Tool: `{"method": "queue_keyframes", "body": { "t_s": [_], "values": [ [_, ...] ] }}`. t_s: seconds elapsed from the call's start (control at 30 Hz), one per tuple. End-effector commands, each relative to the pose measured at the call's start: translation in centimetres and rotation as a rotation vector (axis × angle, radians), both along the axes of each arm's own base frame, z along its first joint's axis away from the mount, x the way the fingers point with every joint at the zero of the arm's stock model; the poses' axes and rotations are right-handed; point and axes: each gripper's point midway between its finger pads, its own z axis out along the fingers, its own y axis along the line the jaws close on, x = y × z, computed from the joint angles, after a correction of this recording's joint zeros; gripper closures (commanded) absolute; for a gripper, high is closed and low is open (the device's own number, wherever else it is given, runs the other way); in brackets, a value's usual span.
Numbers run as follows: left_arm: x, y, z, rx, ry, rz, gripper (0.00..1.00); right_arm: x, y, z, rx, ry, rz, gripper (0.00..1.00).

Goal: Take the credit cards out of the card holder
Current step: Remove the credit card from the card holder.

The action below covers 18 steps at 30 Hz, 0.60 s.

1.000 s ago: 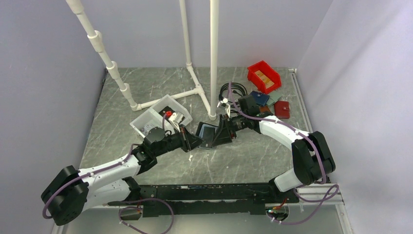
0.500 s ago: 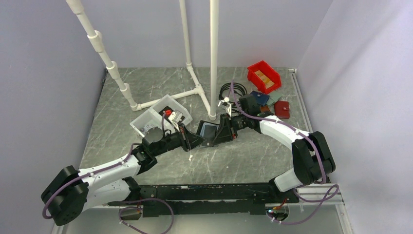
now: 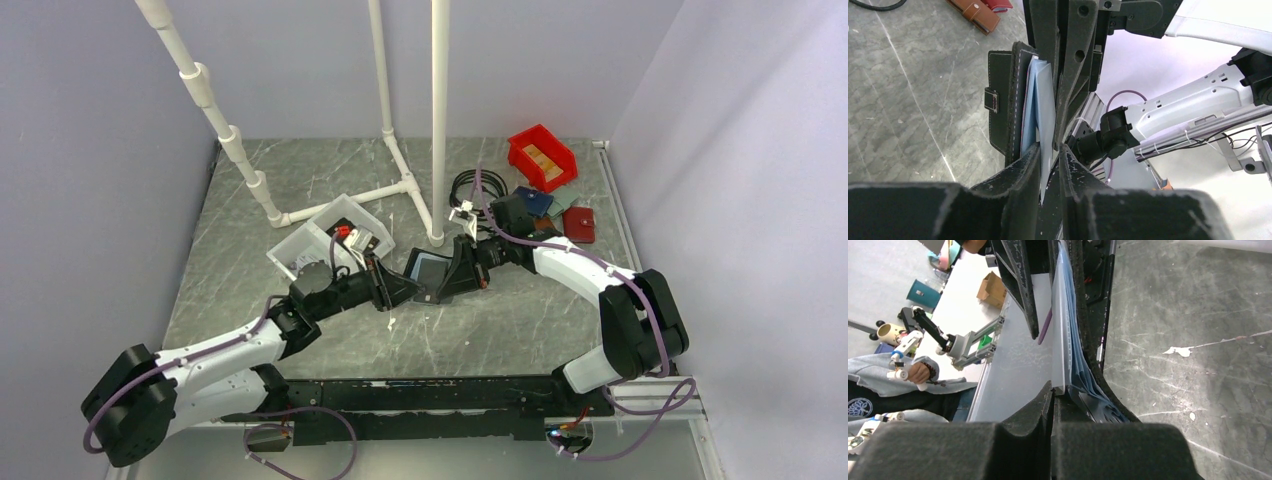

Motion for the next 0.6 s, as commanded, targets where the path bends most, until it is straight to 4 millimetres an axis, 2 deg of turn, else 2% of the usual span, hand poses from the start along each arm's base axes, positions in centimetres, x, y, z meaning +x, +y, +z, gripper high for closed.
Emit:
{"method": "queue_keyframes", "body": {
  "t_s": [0.0,0.1,0.2,0.4,0.57],
  "values": [
    [-0.03,0.40,2.90,-0.056,-0.053,0.015,0.73,-0.09,0.09,1.46,0.065,-0.062,0.038,1.00],
    [-0.08,0.68,2.86,-0.051,-0.046,0.026,0.68,-0.07,0.09,1.48,0.066,-0.064,0.038,1.00],
    [-0.09,0.88,2.77,-0.047,-0.044,0.033,0.69,-0.07,0.09,1.42,0.064,-0.064,0.037,1.00],
    [0.01,1.22,2.64,-0.051,-0.039,0.054,0.73,-0.03,0.06,1.38,0.064,-0.062,0.036,1.00],
    [-0.04,1.19,2.61,-0.048,-0.039,0.050,0.85,-0.01,0.07,1.31,0.063,-0.058,0.037,1.00]
  ]
}}
